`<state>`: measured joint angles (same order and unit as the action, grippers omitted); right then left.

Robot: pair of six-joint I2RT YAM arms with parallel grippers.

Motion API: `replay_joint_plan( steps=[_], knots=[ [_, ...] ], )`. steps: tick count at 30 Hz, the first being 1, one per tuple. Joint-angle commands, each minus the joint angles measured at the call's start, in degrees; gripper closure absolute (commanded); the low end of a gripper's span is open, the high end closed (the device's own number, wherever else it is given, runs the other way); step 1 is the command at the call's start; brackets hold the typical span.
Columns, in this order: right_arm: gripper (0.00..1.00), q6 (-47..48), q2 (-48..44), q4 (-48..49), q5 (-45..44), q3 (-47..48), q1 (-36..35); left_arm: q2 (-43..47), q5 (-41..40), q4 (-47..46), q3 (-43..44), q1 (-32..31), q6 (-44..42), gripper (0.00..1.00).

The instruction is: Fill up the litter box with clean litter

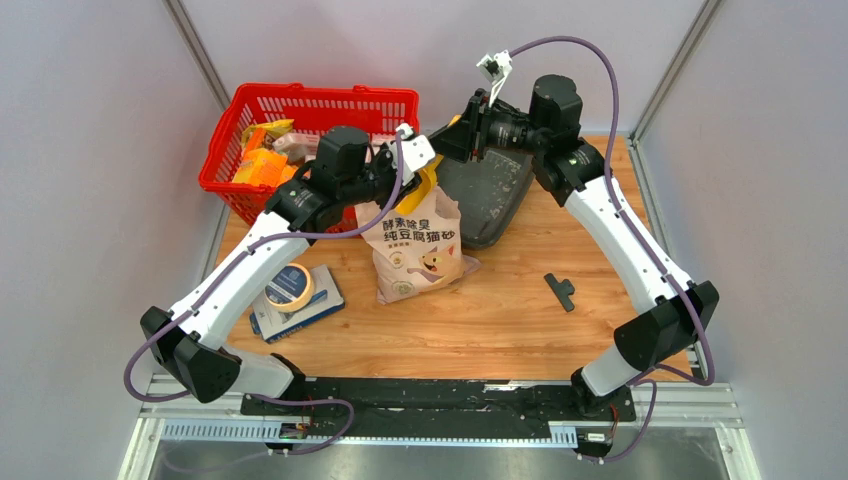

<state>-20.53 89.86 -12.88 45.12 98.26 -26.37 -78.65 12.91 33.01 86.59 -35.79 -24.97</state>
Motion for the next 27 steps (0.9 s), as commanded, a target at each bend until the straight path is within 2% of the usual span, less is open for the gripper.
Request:
replay_joint_plan(
  steps=[1,5,6,8,9,12,14,16,17,18,20,22,27],
  knots=[
    [1.0,-2.93,-2.94,7.52,5.41,-0.52,0.0,2.36,3.53,-10.06,-3.69,0.02,2.12,0.56],
    [1.0,-3.63,-3.12,8.14,6.64,-0.88,0.35,3.33,3.88,-14.47,-5.99,-0.07,2.21,0.64],
    [1.0,-3.72,-3.29,8.14,6.82,-0.96,0.62,3.42,4.92,-15.17,-6.08,0.02,2.21,0.72],
    [1.0,-3.99,-3.38,8.4,6.73,-1.75,0.97,3.42,6.42,-15.44,-6.34,0.28,2.47,0.8],
    [1.0,-4.16,-3.38,8.49,6.73,-1.93,1.14,3.5,7.21,-16.22,-6.52,0.37,2.82,0.88],
    [1.0,-4.43,-3.47,8.49,6.64,-2.63,1.85,4.03,9.94,-17.54,-7.74,0.37,3.61,1.0],
    [0.99,-4.34,-3.47,8.23,6.56,-2.98,2.02,4.03,10.73,-17.46,-8.01,0.46,3.88,1.0],
    [0.82,-1.81,-3.29,5.96,7.52,-2.46,2.37,4.21,11.0,-16.85,-7.58,0.46,3.09,1.0],
    [0.59,-0.66,-3.21,4.98,8.57,-2.2,2.64,4.12,10.91,-16.41,-7.22,0.37,2.3,1.0],
    [0.5,0.31,-3.2,4.02,11.1,-1.5,3.16,4.03,10.82,-14.32,-6.7,0.37,0.21,1.0],
    [0.38,4.16,-3.38,-0.54,12.79,-0.97,3.78,3.6,10.21,-11.93,-4.68,0.46,-2.35,1.0],
    [0.36,6.55,-4.6,-4.41,12.53,-1.49,4.48,3.68,8.9,-9.99,-3.71,0.46,-4.82,1.0],
    [0.3,7.09,-7.07,-5.75,11.31,-4.47,5.1,4.29,7.75,-9.02,-4.06,0.46,-6.41,1.0]
  ],
)
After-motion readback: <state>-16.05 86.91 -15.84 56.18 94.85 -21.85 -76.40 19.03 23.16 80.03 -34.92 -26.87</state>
